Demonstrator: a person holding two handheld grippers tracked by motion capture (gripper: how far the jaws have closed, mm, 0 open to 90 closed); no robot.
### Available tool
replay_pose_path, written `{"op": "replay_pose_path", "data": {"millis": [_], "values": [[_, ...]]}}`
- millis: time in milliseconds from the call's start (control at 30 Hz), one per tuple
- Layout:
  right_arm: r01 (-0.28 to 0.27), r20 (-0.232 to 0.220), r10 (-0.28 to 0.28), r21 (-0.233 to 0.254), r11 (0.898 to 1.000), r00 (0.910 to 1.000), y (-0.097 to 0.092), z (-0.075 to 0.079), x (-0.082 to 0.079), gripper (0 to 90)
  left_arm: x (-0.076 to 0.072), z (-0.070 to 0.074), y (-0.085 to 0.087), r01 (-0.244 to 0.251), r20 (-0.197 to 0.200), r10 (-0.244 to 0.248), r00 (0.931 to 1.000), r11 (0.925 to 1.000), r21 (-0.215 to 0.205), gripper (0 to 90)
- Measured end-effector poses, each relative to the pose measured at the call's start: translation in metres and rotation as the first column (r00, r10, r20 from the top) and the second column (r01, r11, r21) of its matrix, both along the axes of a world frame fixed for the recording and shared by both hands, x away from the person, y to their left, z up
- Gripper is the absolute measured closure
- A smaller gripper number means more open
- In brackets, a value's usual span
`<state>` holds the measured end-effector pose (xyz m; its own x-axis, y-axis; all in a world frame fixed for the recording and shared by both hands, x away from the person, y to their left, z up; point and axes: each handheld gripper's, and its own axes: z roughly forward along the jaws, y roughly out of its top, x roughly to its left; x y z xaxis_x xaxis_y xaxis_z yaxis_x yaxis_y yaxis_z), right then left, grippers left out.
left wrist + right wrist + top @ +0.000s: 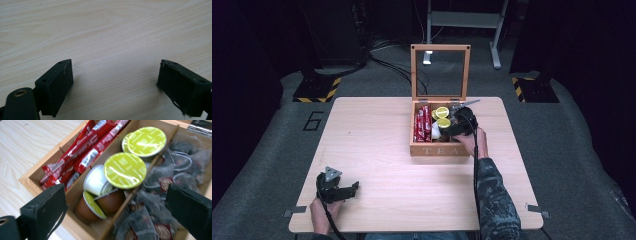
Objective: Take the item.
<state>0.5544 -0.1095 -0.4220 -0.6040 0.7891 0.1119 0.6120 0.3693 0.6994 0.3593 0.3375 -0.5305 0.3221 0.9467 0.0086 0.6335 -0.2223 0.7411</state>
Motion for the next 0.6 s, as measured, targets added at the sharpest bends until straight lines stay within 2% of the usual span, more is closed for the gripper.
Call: {"op": "replay_pose_path", "data": {"millis": [100, 233, 400, 600], "values": [[0.004, -0.010, -0.004, -0.002, 1.000, 0.9999, 0.006, -0.004, 0.007, 4.1, 0.000, 0.000, 0.000, 0.001, 0.001, -0.001, 1.0000, 1.0000, 0.000, 13.3], [0.011, -0.001, -0.011, -0.027, 1.000, 0.9999, 0.013, -0.011, 0.016, 7.1, 0.000, 0.000, 0.000, -0.002, 0.005, 0.002, 1.0000, 1.0000, -0.002, 13.4], [0.019, -0.012, -0.020, -0.019, 1.000, 0.9997, 0.014, -0.013, 0.025, 10.8, 0.000, 0.000, 0.000, 0.001, 0.002, -0.001, 1.0000, 1.0000, -0.002, 13.4], [0.032, 0.006, -0.032, -0.060, 0.998, 0.9995, 0.022, -0.015, 0.032, 19.6, 0.000, 0.000, 0.000, 0.004, -0.003, -0.004, 1.0000, 1.0000, 0.001, 13.4]]}}
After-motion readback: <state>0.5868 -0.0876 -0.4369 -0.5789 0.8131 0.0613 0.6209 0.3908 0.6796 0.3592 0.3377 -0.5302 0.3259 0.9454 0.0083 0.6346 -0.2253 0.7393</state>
